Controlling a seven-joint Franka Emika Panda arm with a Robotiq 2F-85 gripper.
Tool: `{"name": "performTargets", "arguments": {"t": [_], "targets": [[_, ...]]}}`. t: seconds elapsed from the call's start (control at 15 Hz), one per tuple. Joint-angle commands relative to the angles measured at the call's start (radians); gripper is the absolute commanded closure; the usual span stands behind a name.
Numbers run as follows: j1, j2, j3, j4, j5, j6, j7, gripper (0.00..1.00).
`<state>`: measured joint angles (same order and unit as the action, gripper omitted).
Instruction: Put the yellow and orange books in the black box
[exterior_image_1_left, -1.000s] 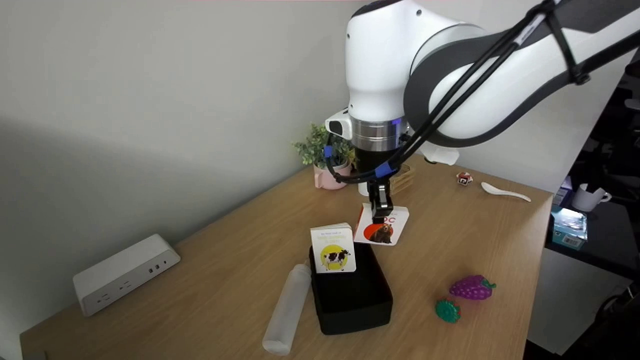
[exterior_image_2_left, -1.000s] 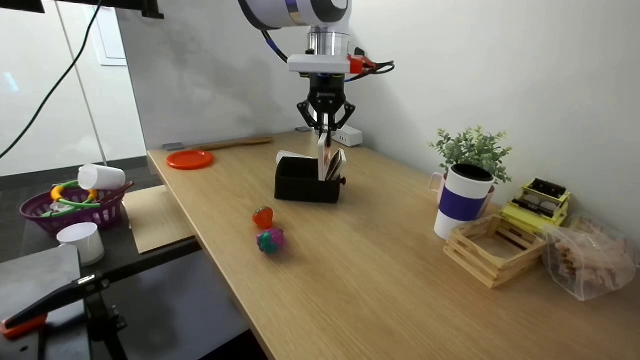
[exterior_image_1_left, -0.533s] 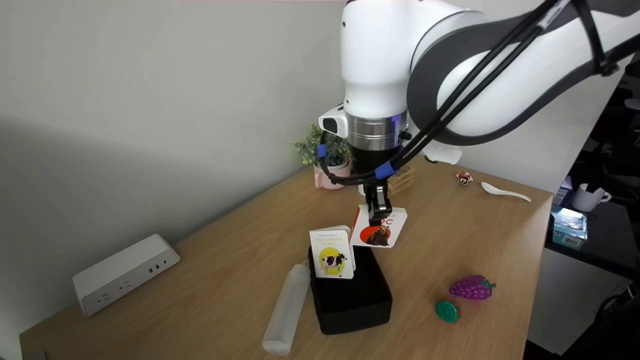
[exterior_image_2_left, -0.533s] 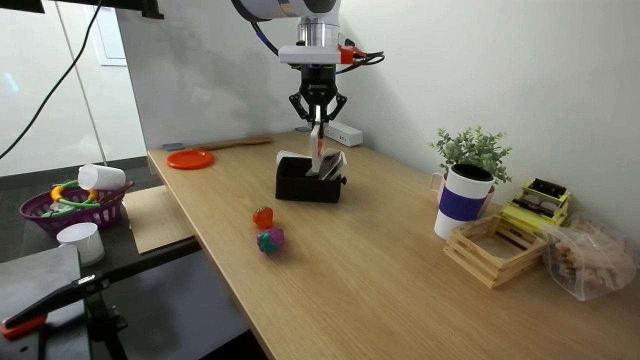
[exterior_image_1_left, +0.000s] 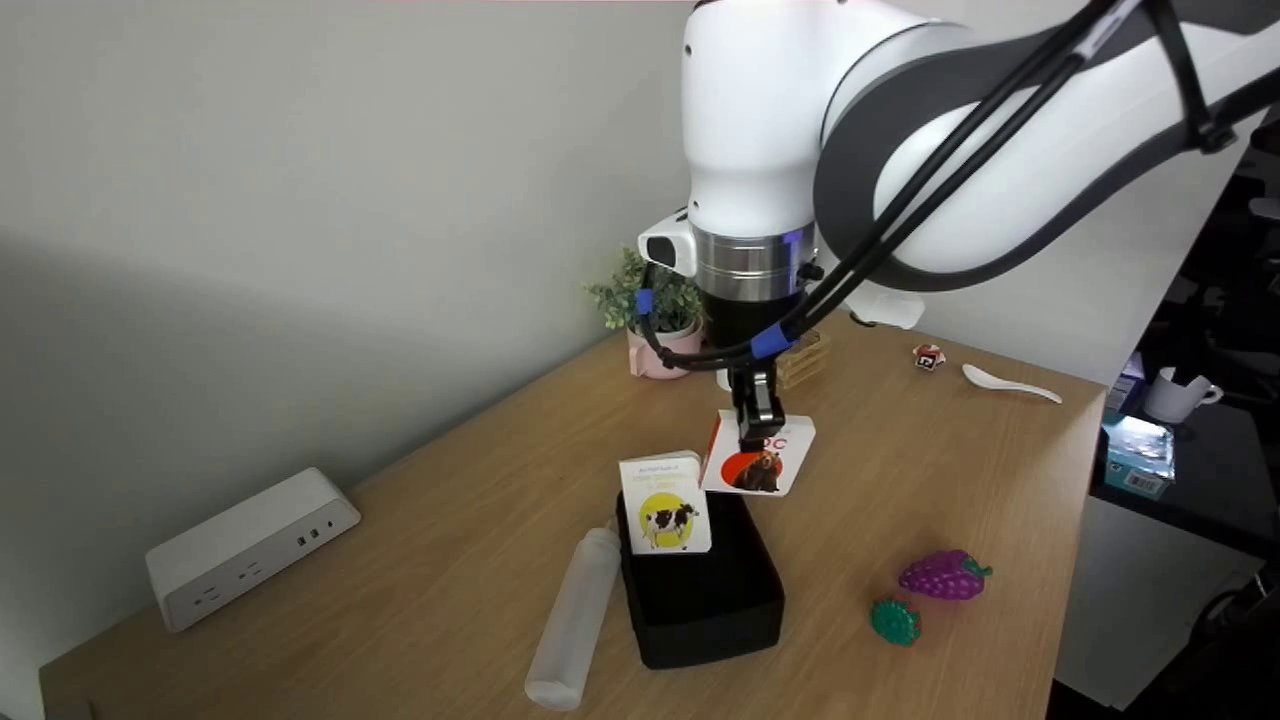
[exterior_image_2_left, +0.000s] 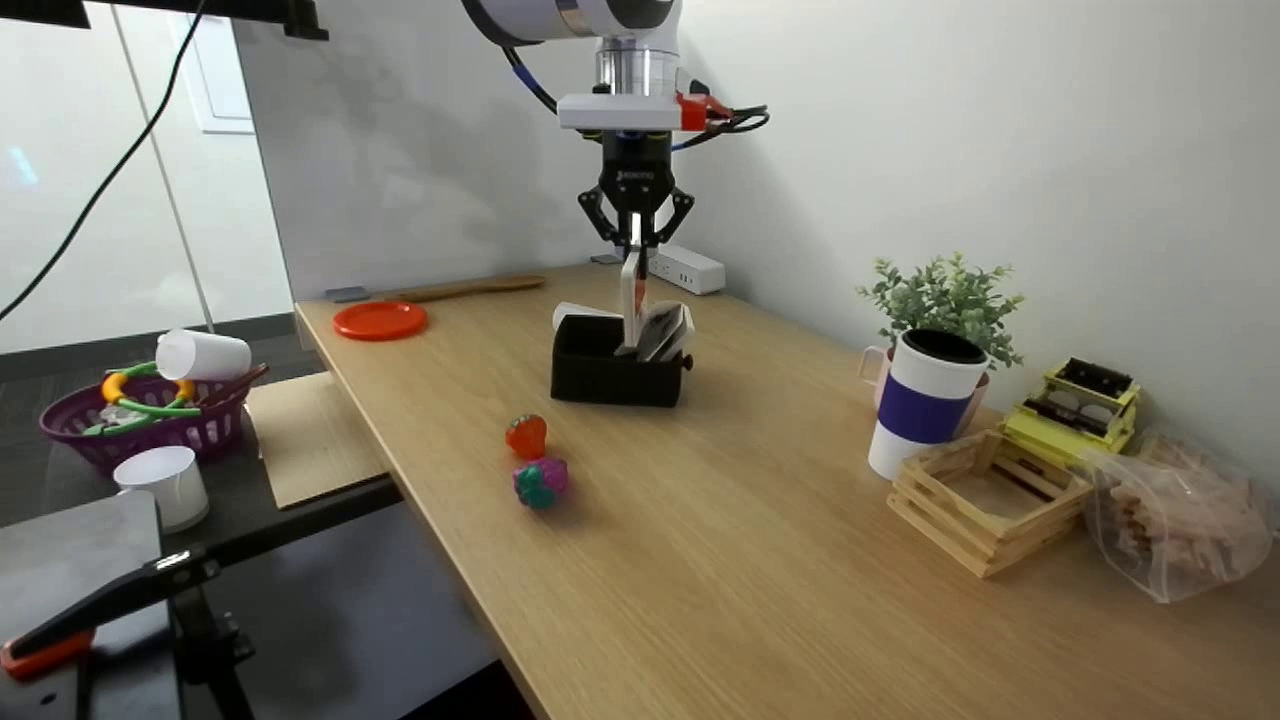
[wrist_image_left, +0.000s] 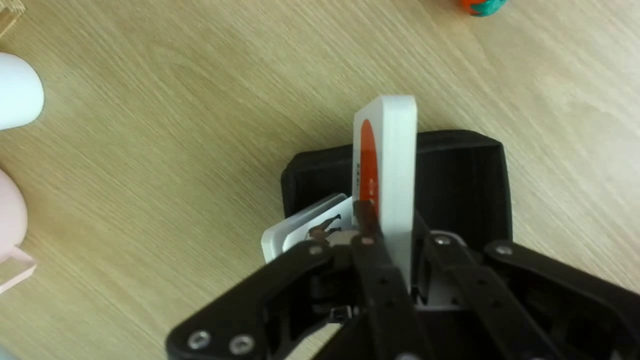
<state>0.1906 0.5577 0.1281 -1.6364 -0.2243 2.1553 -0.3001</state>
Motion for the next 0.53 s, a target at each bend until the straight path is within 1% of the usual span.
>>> {"name": "performTargets", "arguments": {"t": [0.0,0.27,0.47], "targets": [[-0.02,-0.023,0.001,-0.04,0.015,-0.013,0.011,0.96],[-0.025,-0.049,-0.007,-0.098,0.019,-0.006,0.066,0.96],[-0.027,-0.052,0.002,-0.113,0.013,0.002,0.046,0.96]]}}
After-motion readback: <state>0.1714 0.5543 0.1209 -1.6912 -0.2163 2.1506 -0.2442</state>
